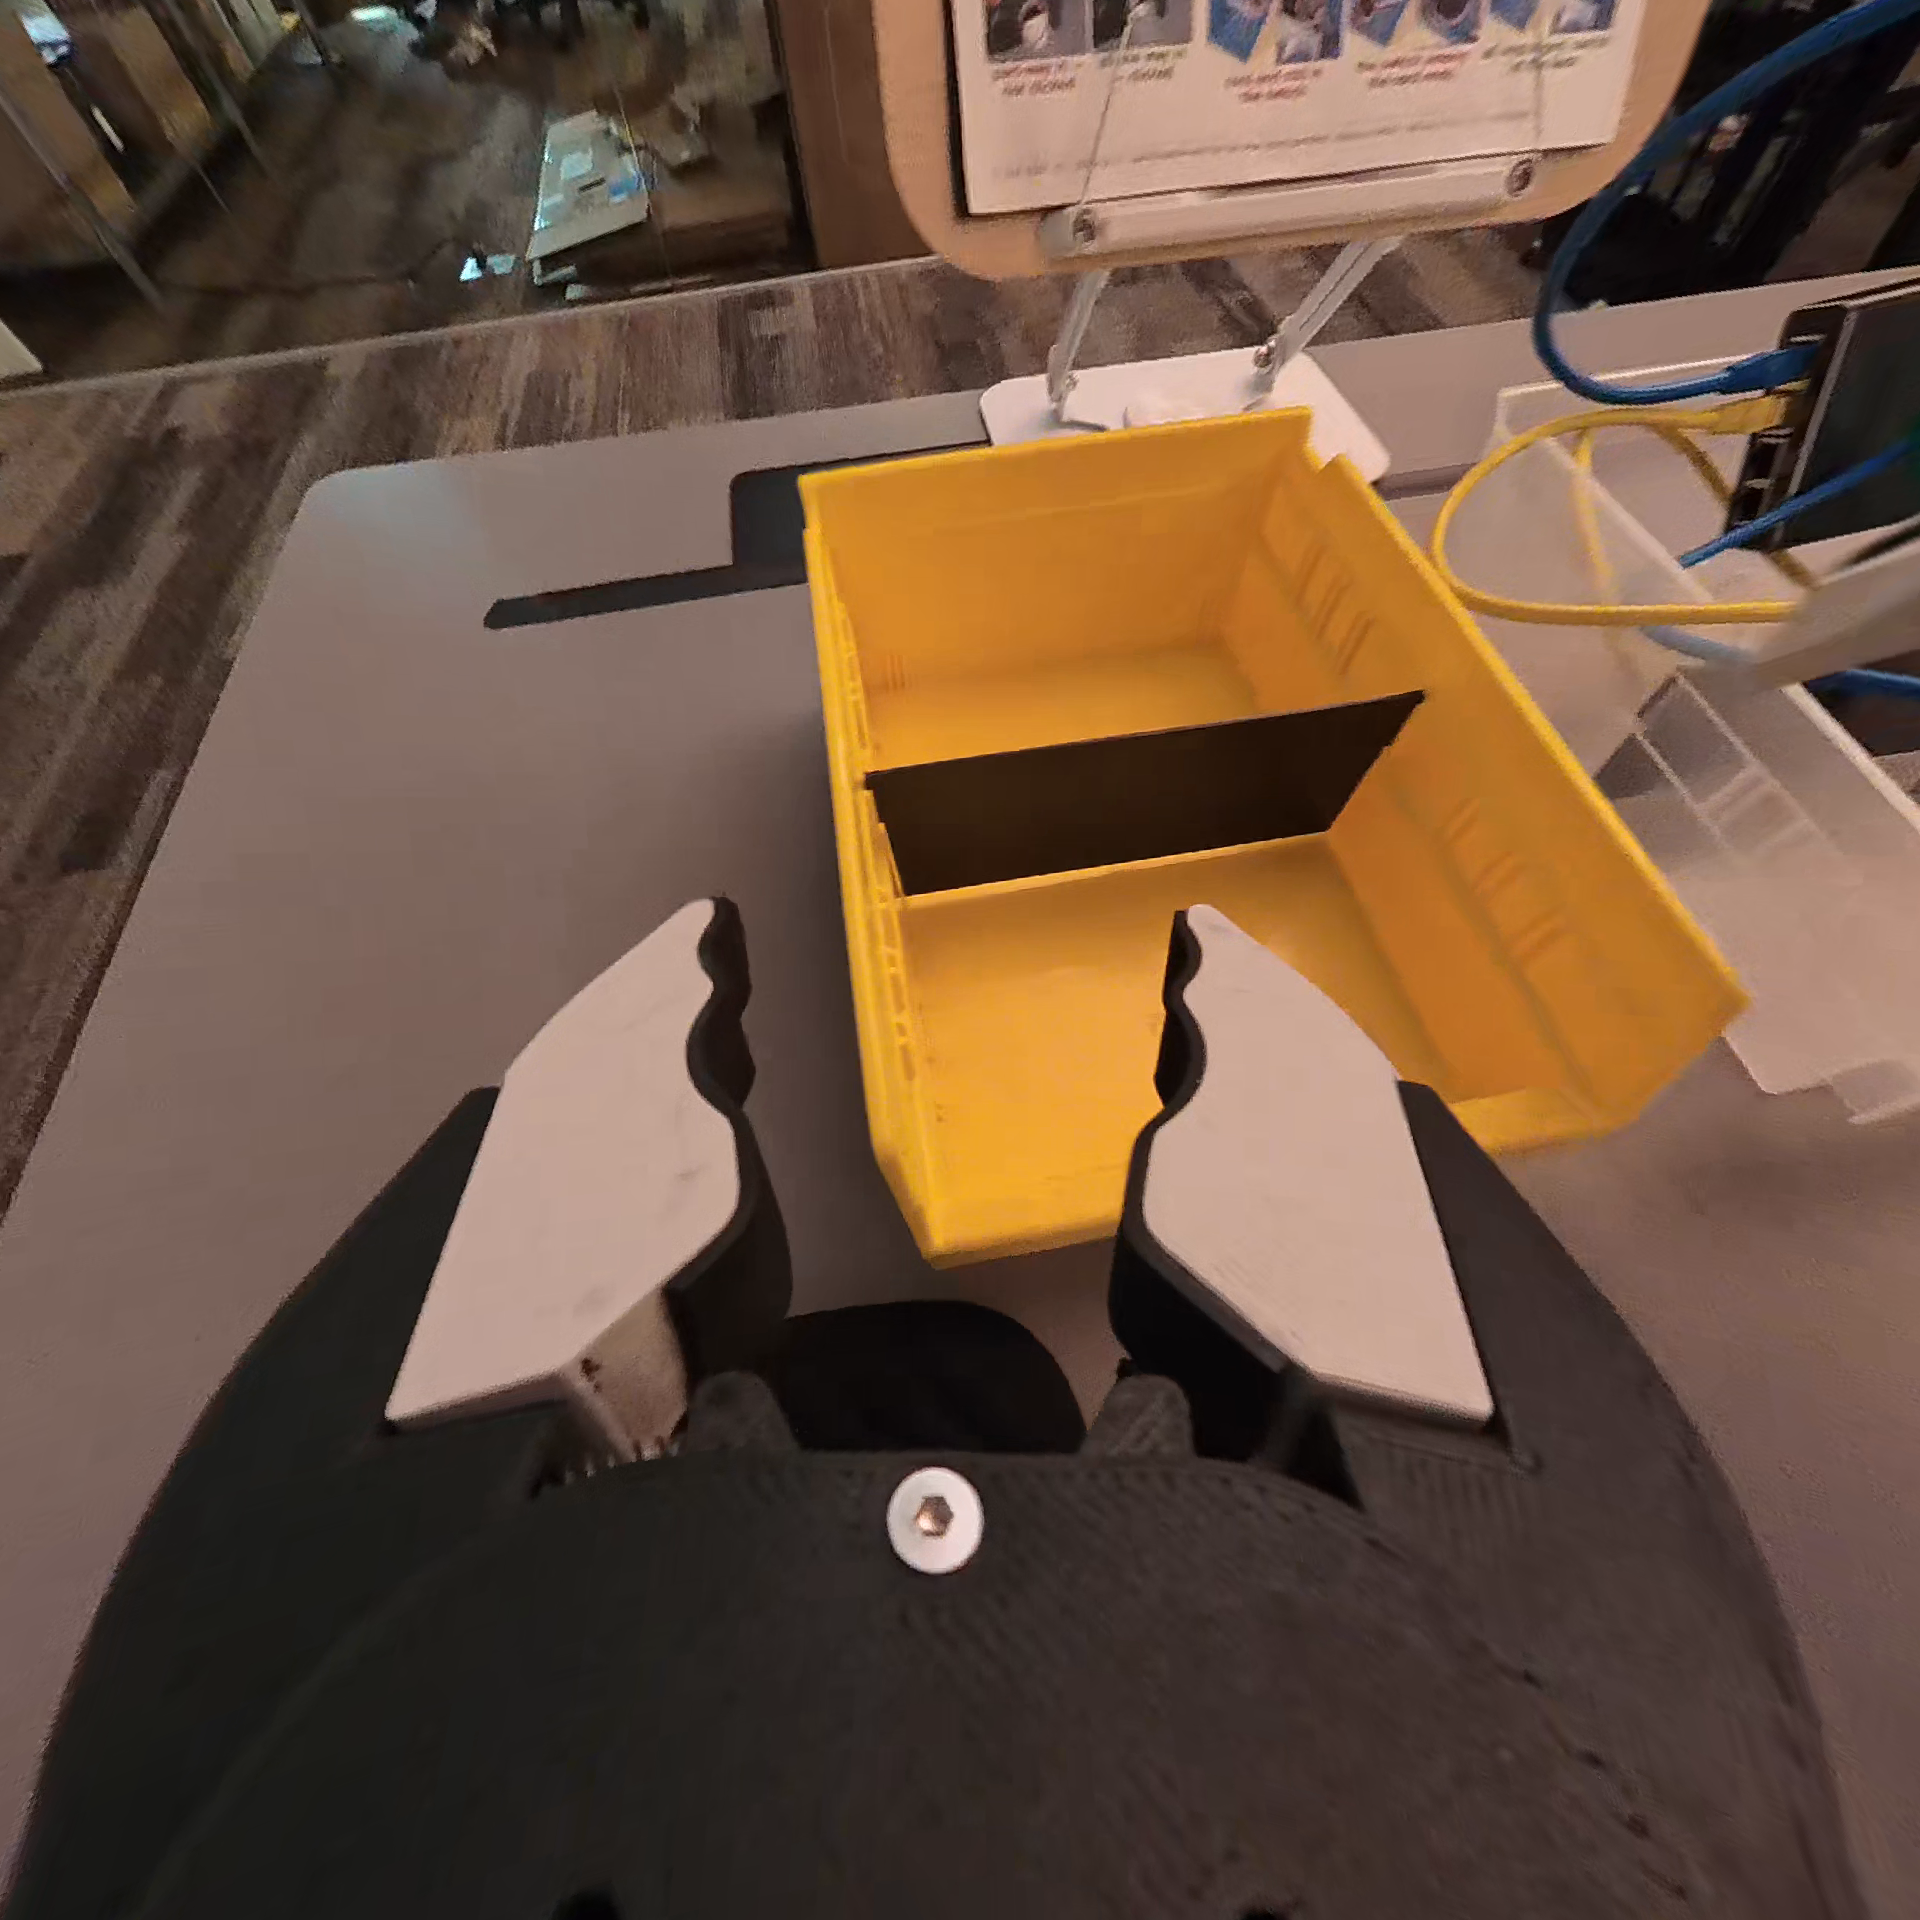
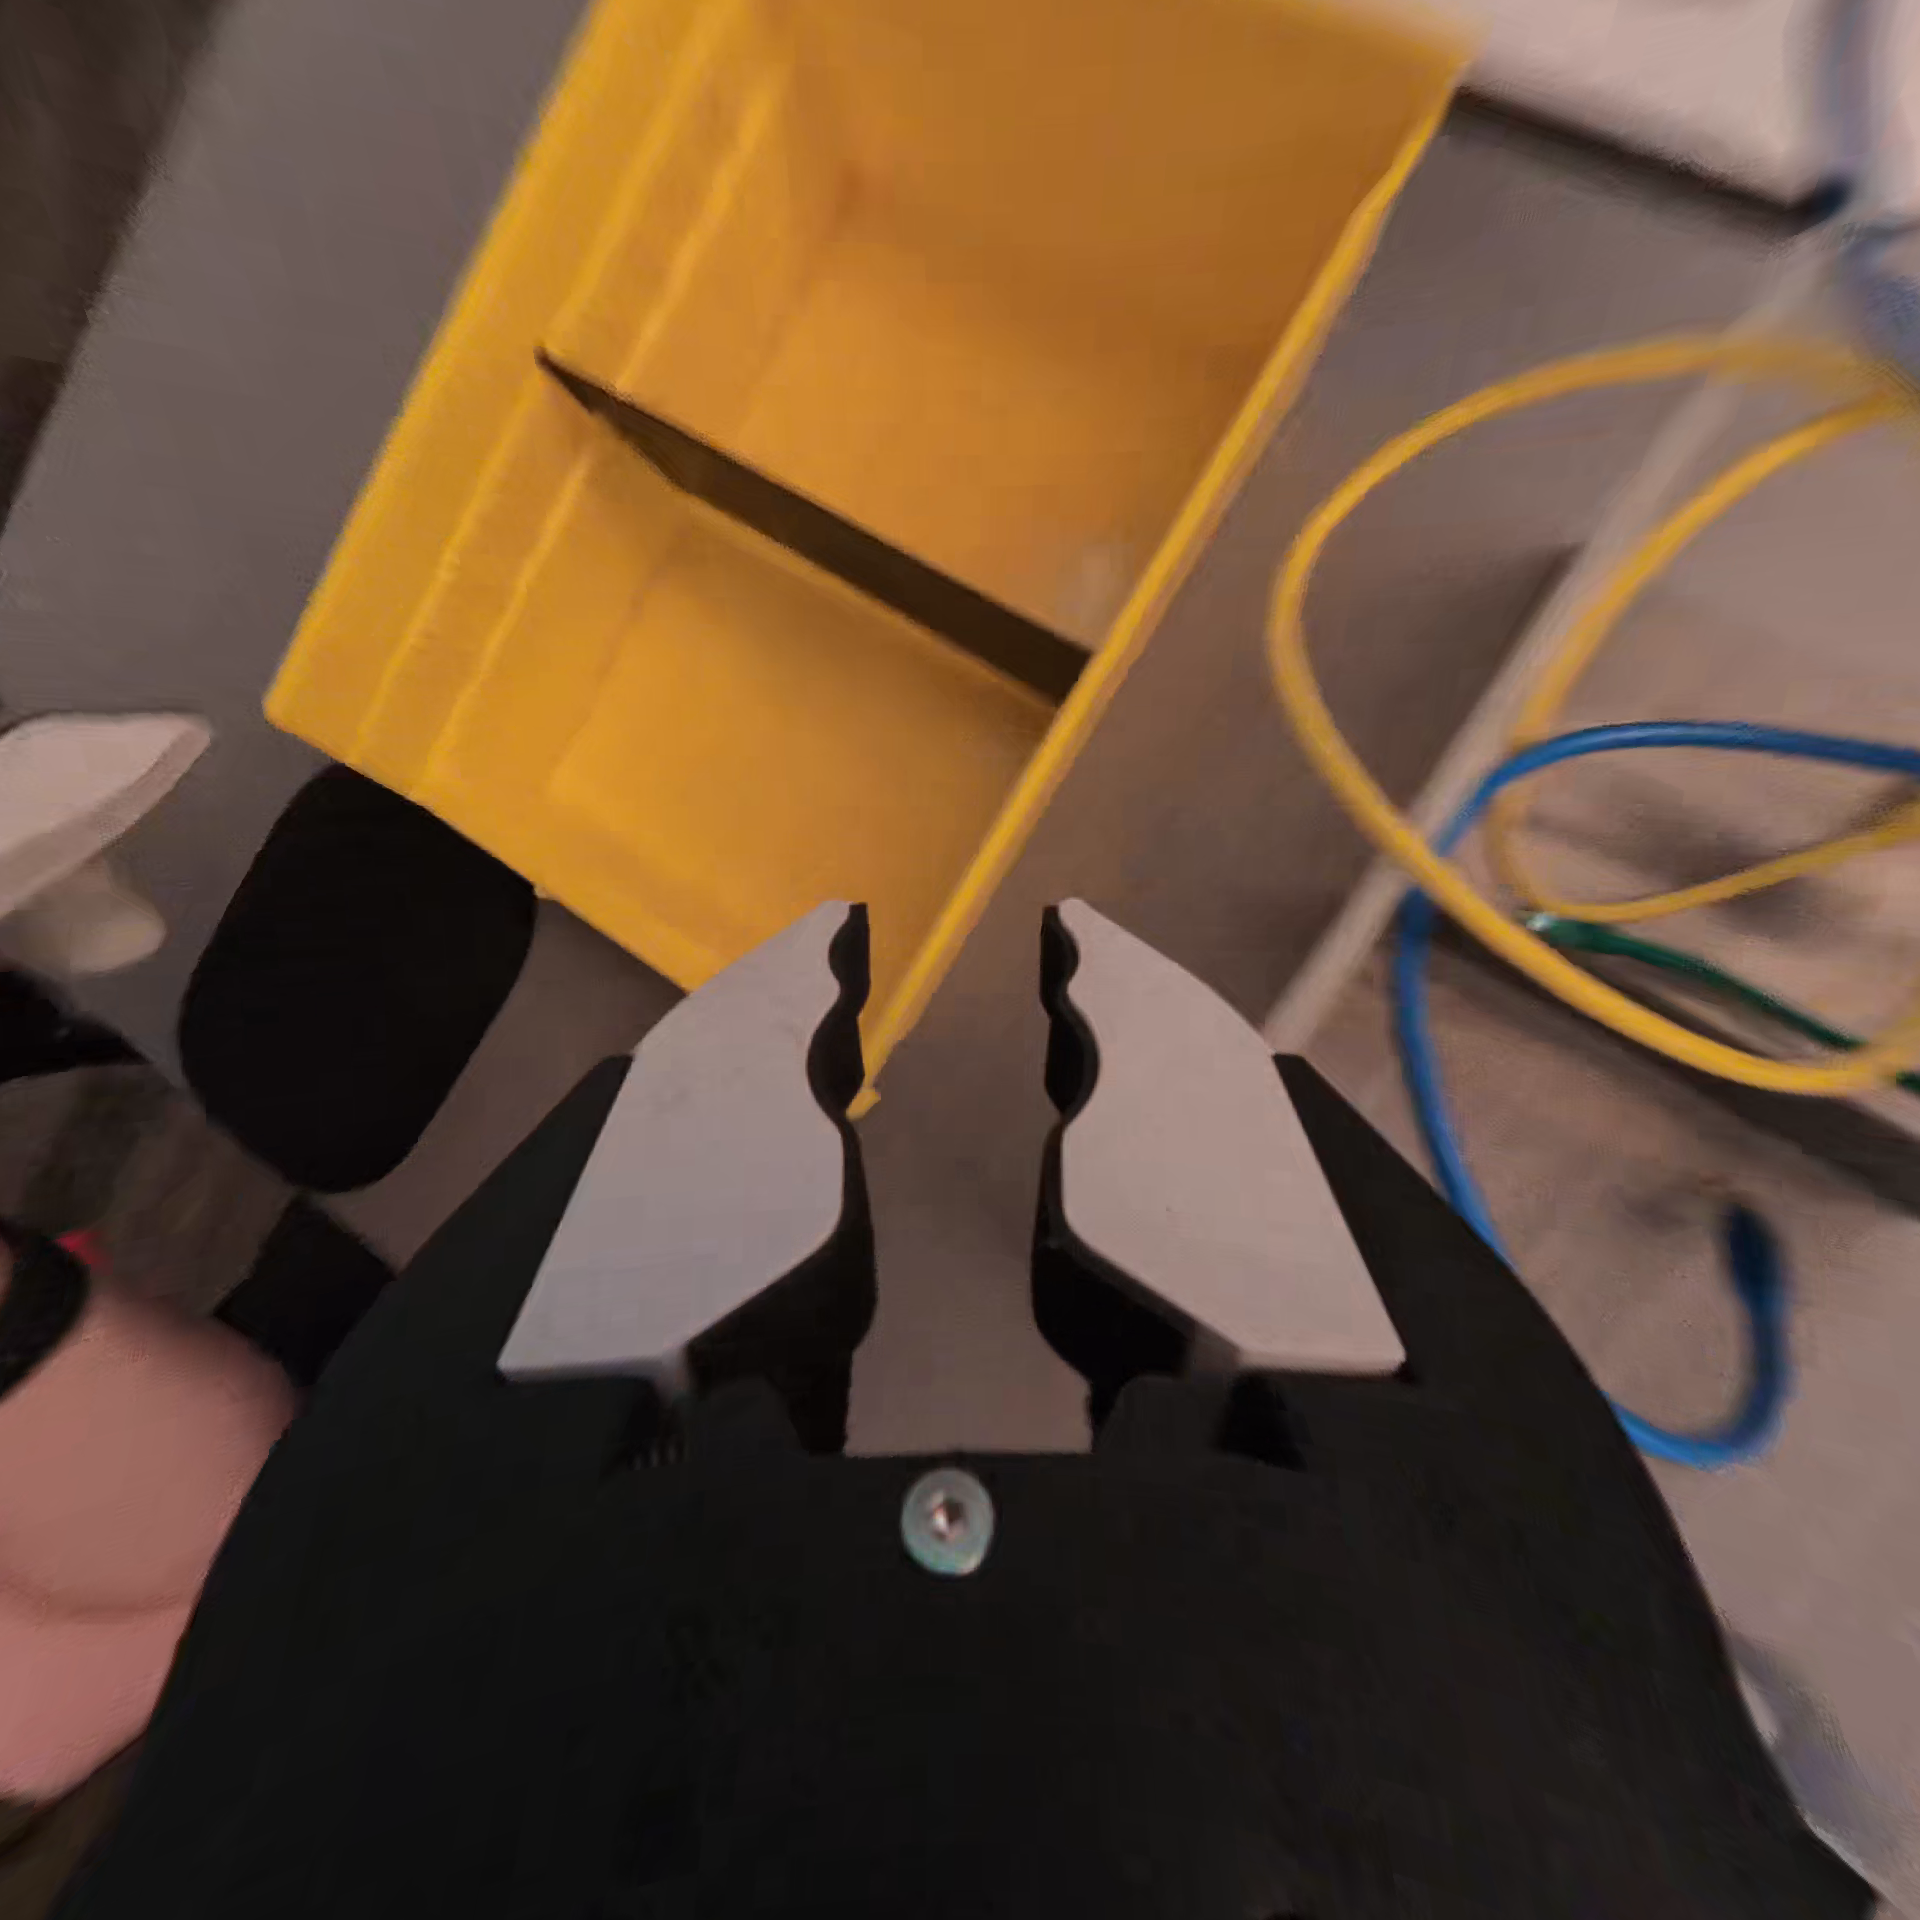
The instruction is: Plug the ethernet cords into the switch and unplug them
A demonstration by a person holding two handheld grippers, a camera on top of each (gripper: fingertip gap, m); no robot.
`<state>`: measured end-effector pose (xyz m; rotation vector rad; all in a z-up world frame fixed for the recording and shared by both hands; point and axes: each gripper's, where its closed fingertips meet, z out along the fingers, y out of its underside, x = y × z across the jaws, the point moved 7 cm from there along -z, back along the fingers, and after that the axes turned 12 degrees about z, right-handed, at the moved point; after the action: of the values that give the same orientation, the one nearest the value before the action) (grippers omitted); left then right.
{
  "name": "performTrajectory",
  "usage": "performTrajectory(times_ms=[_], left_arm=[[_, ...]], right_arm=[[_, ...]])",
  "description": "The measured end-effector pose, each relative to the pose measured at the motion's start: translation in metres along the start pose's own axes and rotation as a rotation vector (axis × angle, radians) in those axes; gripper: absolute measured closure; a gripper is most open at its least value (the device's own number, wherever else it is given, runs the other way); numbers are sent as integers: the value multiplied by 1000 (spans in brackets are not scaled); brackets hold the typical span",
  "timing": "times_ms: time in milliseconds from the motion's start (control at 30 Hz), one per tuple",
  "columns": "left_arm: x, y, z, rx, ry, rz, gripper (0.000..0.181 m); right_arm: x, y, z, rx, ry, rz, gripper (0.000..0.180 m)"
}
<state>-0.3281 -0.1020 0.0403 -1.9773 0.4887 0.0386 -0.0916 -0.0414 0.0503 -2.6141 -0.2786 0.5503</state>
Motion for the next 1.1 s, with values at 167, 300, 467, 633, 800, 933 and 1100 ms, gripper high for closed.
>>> performTrajectory(times_ms=[167,300,467,633,800,933,1100], left_arm=[[11,-3,-9,6,32,27,104],[11,-6,-13,26,27,26,105],[6,-4,-15,4,-7,38,104],[-4,-3,-21,21,-32,13,101],[-10,-11,-50,104,-47,-26,96],[-16,-27,-93,215,-105,-36,91],[-16,-35,-126,277,-101,-44,88]], right_arm=[[4,-7,65,-255,110,154,132],[2,-5,94,-323,91,272,140],[16,8,121,-419,139,328,165],[24,6,123,-433,198,279,175],[28,2,120,-444,175,282,176],[20,-6,111,-461,105,293,175],[5,-28,80,-446,-25,315,175]])
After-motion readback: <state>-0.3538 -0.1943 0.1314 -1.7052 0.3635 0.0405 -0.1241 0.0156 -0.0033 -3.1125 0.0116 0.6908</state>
